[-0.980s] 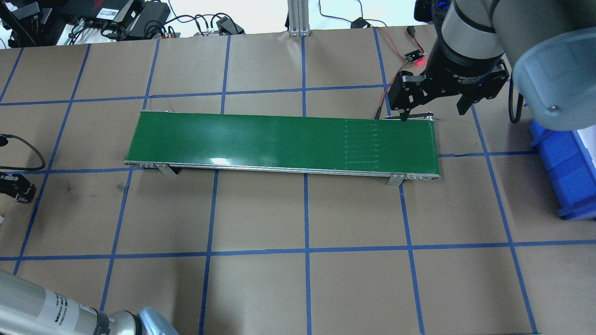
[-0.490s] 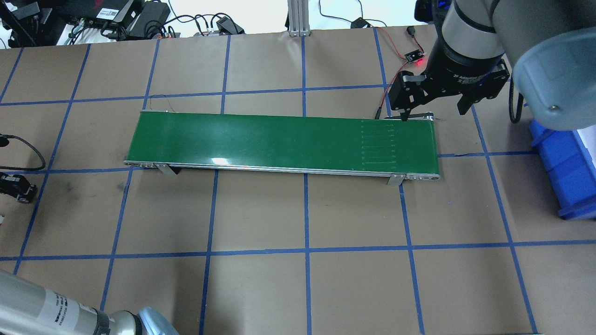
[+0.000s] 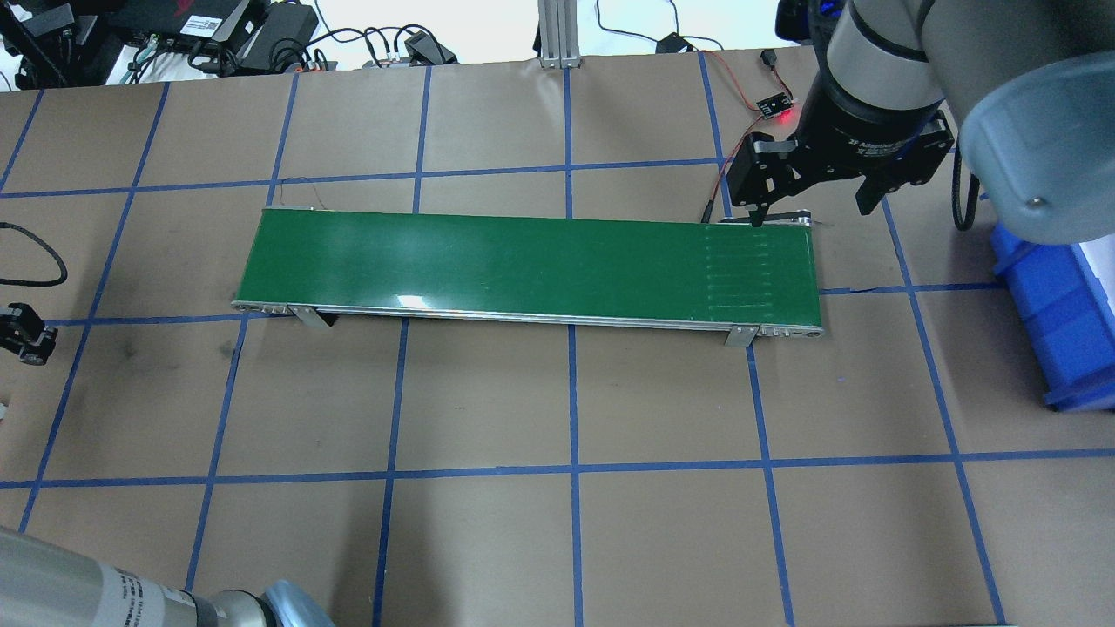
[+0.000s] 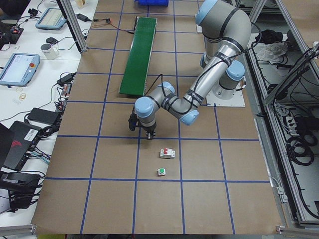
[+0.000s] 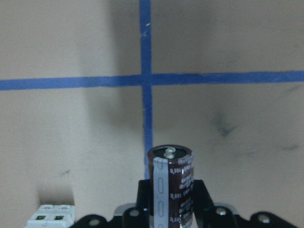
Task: Move capacitor from left to right
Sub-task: 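Carry the capacitor with the left gripper toward the conveyor's near end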
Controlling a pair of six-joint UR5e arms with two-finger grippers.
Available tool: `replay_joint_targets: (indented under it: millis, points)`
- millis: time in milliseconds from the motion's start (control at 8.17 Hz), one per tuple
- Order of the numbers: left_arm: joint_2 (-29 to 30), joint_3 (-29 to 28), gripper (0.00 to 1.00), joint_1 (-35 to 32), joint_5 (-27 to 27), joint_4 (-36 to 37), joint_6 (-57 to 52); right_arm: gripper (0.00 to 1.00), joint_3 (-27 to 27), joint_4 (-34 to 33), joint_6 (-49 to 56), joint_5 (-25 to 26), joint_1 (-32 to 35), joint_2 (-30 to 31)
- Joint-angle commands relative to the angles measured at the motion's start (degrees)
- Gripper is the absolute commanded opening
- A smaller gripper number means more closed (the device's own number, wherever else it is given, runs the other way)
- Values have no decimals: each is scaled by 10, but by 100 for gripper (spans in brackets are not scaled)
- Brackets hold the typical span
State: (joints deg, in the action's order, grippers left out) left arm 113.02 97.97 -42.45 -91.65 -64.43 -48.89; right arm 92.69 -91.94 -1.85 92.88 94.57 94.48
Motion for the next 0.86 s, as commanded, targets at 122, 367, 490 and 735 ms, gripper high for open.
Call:
replay_joint_targets:
  millis: [122, 367, 490, 735]
  points:
    - [-63, -4, 5, -167, 2, -46, 99, 100, 0, 1, -1, 1, 0, 1]
    - [-60, -5, 0, -230, 3, -46, 147, 100, 0, 1, 0, 1, 1, 0]
    - [-54, -5, 0, -260, 3, -45, 188, 100, 0, 1, 0, 1, 0, 0]
    - [-51, -7, 0, -316, 2, -36, 229, 100, 0, 2, 0, 5, 0, 1]
